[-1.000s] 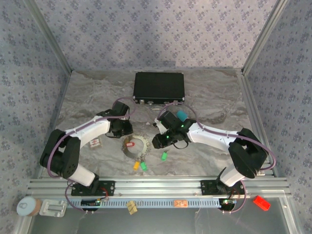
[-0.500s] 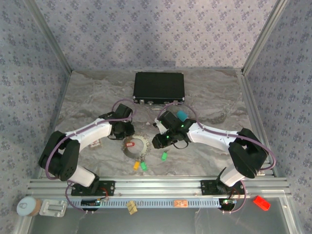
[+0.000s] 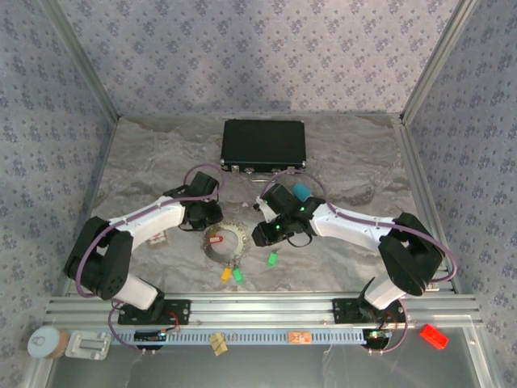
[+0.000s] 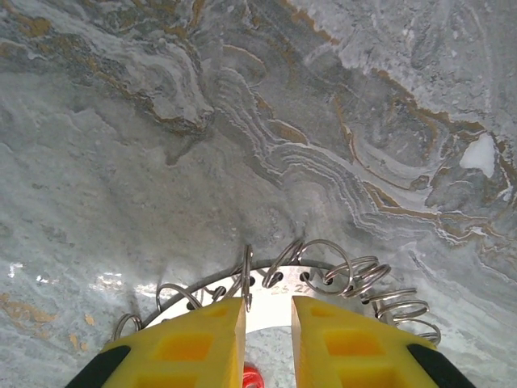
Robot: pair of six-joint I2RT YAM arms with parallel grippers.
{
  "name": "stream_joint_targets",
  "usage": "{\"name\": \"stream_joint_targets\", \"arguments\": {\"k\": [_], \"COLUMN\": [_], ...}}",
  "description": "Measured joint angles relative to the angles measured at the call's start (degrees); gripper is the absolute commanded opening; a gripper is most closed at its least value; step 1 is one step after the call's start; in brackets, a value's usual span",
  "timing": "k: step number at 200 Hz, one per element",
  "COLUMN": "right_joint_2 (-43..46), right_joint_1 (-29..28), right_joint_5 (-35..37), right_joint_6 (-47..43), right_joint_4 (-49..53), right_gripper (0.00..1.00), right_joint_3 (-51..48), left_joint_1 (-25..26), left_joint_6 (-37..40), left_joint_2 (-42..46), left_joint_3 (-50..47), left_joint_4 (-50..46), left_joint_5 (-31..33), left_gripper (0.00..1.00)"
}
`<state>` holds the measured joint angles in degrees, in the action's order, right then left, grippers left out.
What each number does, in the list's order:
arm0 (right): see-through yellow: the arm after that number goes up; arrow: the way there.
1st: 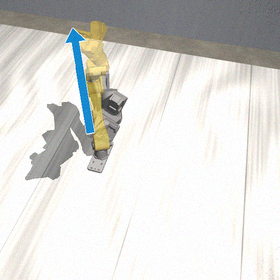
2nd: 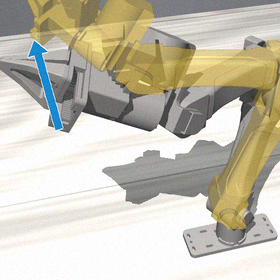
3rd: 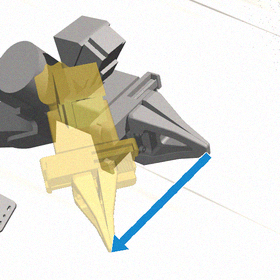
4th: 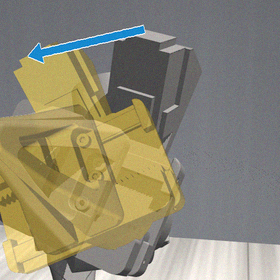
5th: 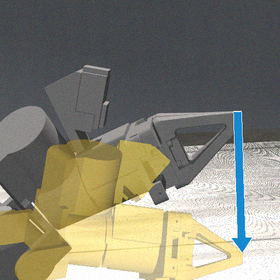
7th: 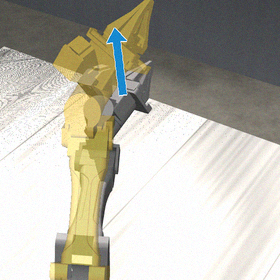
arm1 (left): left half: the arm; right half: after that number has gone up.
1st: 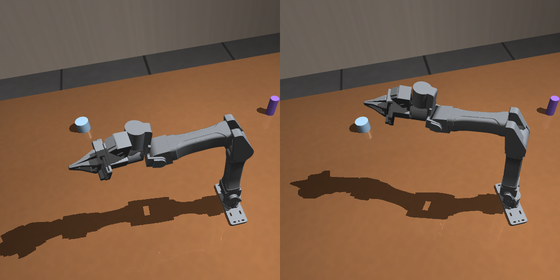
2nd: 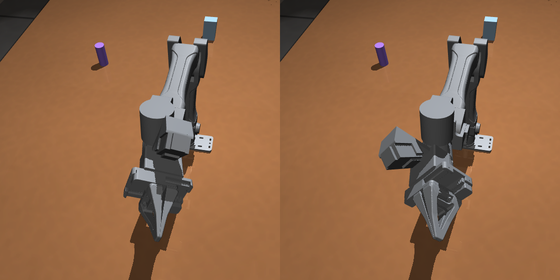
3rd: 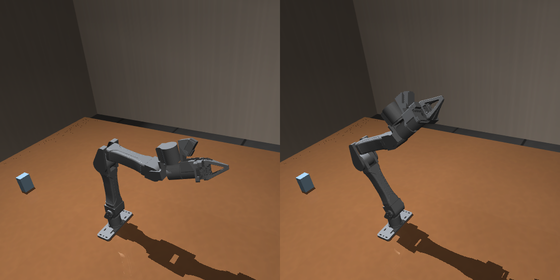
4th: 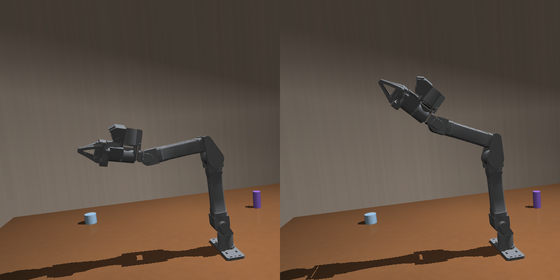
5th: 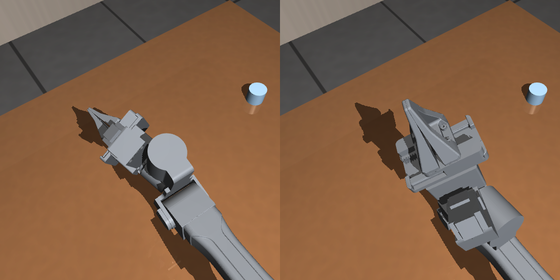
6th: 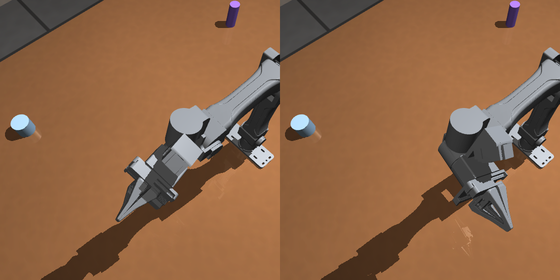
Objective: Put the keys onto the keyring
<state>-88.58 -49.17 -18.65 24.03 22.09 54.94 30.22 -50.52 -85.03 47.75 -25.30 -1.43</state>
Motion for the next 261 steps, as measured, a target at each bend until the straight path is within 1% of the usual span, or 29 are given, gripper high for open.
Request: {"name": "stream_joint_targets", "arguments": {"k": [107, 175, 201, 224, 250, 261], "right_joint_2": [0.0, 0.0, 0.0, 0.0, 0.0, 0.0], "right_joint_1": [0.0, -0.3, -0.3, -0.3, -0.4, -0.5], "right_joint_5": [0.0, 0.0, 0.0, 0.0, 0.0, 0.0], "right_joint_6": [0.0, 0.0, 0.0, 0.0, 0.0, 0.0], "right_joint_4": [0.0, 0.0, 0.0, 0.0, 0.0, 0.0], "right_gripper": [0.31, 0.31, 0.31, 0.31, 0.31, 0.31], "right_joint_3": [0.0, 0.0, 0.0, 0.0, 0.0, 0.0], "left_joint_1": [-0.5, -0.7, -0.5, -0.4, -0.5, -0.7], "left_joint_6": [-0.6, -0.3, 0.1, 1.9, 6.1, 8.4], "left_joint_2": [-1.9, -2.6, -2.5, -1.6, 0.0, 0.3], "left_joint_3": [-1.1, -1.1, -1.1, -1.1, -1.1, -1.1], "left_joint_4": [1.3, 2.1, 2.2, 1.9, 1.2, 1.3], "left_joint_5": [0.0, -0.5, -0.4, 0.5, 2.4, 2.4], "left_gripper": [0.20, 0.17, 0.23, 0.26, 0.26, 0.23]}}
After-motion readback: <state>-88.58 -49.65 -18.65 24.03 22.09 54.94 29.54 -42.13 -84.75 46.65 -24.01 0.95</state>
